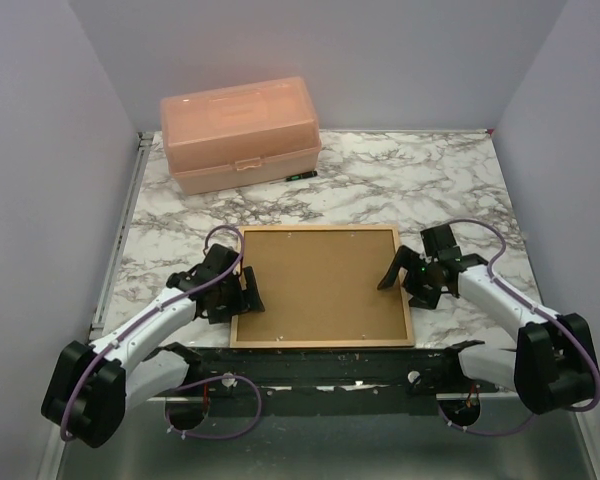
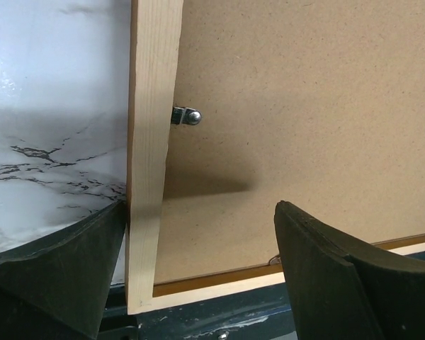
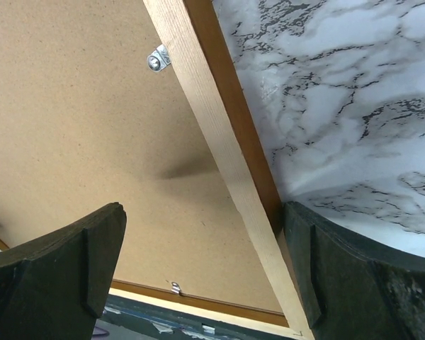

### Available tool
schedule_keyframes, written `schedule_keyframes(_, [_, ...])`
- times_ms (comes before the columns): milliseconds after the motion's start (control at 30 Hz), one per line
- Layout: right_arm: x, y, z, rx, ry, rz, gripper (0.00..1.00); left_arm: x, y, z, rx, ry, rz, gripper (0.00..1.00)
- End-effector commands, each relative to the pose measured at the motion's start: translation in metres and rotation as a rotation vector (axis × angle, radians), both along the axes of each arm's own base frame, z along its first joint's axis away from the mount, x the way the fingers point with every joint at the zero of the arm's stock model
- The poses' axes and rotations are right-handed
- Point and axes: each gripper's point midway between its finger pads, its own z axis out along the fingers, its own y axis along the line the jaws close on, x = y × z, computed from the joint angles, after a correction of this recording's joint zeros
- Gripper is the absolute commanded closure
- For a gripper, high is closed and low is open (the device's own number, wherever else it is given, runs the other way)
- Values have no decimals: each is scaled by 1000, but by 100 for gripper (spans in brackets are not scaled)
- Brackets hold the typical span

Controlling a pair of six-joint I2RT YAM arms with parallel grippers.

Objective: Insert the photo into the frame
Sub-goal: Move the photo frame to the center of the board.

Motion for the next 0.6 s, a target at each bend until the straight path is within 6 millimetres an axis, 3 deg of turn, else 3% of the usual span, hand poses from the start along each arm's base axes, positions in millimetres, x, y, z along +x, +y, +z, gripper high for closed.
schedule_keyframes(0, [-12, 37, 1, 198, 88, 48, 0, 4, -35, 5, -161, 35, -58, 15])
schedule_keyframes(167, [7, 49, 12, 236, 57, 82, 0, 27, -36, 21, -147, -3, -55, 15])
schedule_keyframes(567, [55, 82, 6, 228, 43, 147, 0, 77, -12, 34, -89, -34, 10, 15])
